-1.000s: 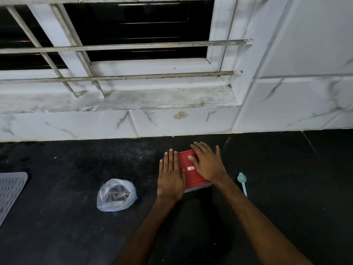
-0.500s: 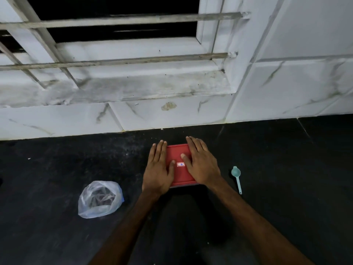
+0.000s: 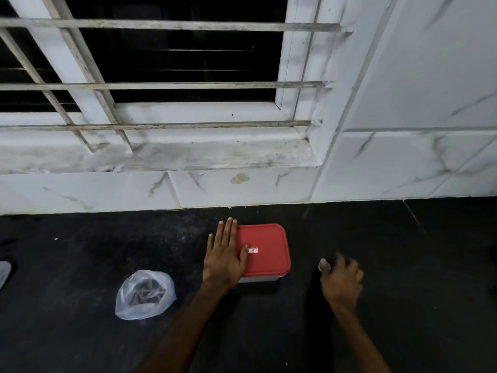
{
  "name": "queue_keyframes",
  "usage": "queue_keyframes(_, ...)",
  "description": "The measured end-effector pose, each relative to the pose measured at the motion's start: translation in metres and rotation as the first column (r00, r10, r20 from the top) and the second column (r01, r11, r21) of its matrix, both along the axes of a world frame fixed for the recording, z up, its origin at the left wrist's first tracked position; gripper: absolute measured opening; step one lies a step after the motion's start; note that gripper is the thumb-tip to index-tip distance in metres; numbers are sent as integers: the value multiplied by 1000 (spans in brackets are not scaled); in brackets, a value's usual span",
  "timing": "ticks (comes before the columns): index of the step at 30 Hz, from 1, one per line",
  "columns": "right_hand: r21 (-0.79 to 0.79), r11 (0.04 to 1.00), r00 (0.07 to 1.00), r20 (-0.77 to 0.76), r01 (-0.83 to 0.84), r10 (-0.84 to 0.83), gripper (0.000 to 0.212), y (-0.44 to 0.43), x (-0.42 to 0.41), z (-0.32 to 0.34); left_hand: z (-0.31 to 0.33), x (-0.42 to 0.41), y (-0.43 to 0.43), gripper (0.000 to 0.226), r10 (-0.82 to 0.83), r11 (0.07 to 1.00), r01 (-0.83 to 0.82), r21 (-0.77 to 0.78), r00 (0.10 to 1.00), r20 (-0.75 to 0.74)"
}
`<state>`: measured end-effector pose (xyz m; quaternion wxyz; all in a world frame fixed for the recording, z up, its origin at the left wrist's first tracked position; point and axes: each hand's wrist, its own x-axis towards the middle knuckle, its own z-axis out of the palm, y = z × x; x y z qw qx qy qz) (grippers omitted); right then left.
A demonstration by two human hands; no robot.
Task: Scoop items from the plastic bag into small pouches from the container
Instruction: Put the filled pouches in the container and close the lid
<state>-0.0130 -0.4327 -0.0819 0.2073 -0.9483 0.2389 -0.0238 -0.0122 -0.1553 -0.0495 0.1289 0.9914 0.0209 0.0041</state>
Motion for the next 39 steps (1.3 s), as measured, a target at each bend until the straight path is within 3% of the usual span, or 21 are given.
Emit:
queue_keyframes(2,-10,999,982,-185,-52,49,49,-20,-9,-7,1,0,1,78,3,1000,-3,-5,1000,-7)
queue_keyframes(6,94,989,979,-157,-115,128,34,-23,-7,6,4,0,-1,81,-4,1000,5,5,1000,-17)
queue_keyframes(9,224,971,995,-21,-88,95,33,3,3,32,6,0,-2,82,-5,1000,5,6,1000,-18)
queue_keyframes(12,169,955,956,206,-243,207,31,42,14,64,5,0,-2,82,-4,1000,4,11,1000,-22)
queue_keyframes(14,83,929,904,276,-360,326,29,73,18,82,5,-1,-2,82,2,1000,-2,6,1000,-13)
queue_keyframes(16,-53,887,858,234,-458,457,27,98,19,88,4,-2,-2,81,6,1000,-6,4,1000,-15)
queue_keyframes(18,-157,831,832,75,-534,549,25,115,18,85,5,-2,-3,82,5,1000,-5,9,1000,-22)
queue_keyframes(20,-166,795,810,-48,-584,585,29,123,19,82,5,-1,-3,83,2,1000,-1,21,1000,-30)
queue_keyframes(26,-157,790,802,-205,-593,561,43,135,17,85,0,-1,-2,81,13,1000,-13,11,1000,-22)
queue_keyframes(32,-257,764,806,-193,-591,559,57,137,7,76,1,0,0,81,-4,999,6,35,998,-57)
queue_keyframes(39,-300,805,852,-58,-512,520,66,142,-6,73,18,-9,9,79,-36,998,39,52,998,-60)
